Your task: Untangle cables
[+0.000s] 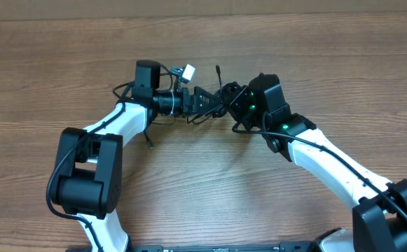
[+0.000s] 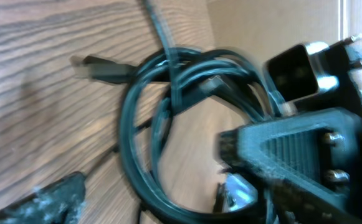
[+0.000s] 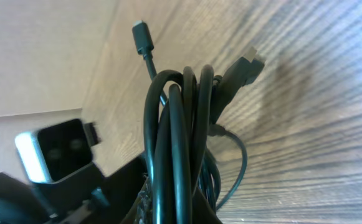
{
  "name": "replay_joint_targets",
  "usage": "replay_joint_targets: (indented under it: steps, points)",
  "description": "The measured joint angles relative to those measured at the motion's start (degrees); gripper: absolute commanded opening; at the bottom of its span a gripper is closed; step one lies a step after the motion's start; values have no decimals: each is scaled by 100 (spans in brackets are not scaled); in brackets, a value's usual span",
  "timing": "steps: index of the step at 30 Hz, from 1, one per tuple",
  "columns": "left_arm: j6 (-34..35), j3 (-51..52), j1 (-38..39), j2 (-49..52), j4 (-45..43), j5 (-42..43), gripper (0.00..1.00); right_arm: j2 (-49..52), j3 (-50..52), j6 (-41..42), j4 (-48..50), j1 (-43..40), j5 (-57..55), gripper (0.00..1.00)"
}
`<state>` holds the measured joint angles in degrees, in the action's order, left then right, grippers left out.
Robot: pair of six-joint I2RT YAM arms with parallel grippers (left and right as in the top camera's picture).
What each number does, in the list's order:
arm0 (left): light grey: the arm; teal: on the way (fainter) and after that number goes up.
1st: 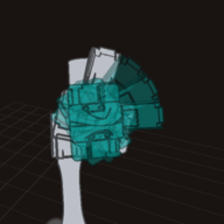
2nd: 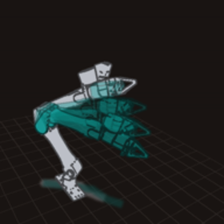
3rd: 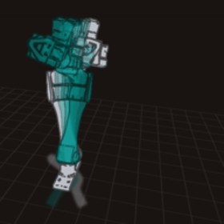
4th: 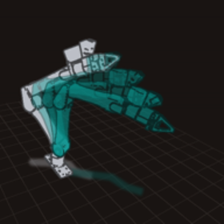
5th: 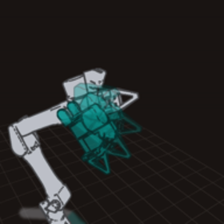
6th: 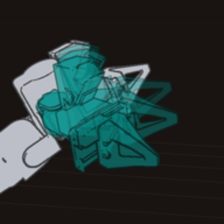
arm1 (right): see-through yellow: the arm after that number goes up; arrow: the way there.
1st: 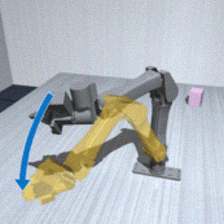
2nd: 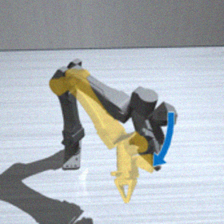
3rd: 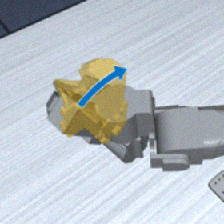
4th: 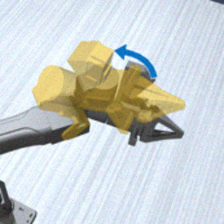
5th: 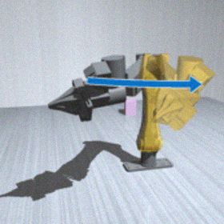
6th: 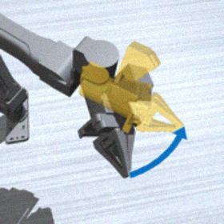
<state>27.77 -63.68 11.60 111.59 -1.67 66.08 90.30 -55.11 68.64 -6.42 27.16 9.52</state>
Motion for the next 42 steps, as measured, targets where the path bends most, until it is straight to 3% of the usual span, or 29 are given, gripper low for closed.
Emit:
replay_joint_targets:
  steps: [10,12,16,19,23,28,34,42]
  points:
    - [9,0,-457,0,-9,455,98,2,0,35,-61,20,-42,4]
    - [15,0,-658,0,20,531,92,2,0,37,-66,-4,-28,4]
    - [-55,0,-986,0,109,588,61,2,0,173,-63,-63,52,4]
    - [-236,-4,-1056,0,334,457,43,2,0,315,-63,-92,79,4]
    - [-345,0,-944,0,601,-33,40,2,0,409,-55,-92,122,4]
    - [-407,0,-629,0,651,-509,29,2,0,472,-50,-92,175,4]
    - [-420,0,-245,0,881,-699,5,2,0,487,94,-103,109,4]
    - [-422,0,-149,0,942,-787,6,2,0,485,380,-533,101,4]
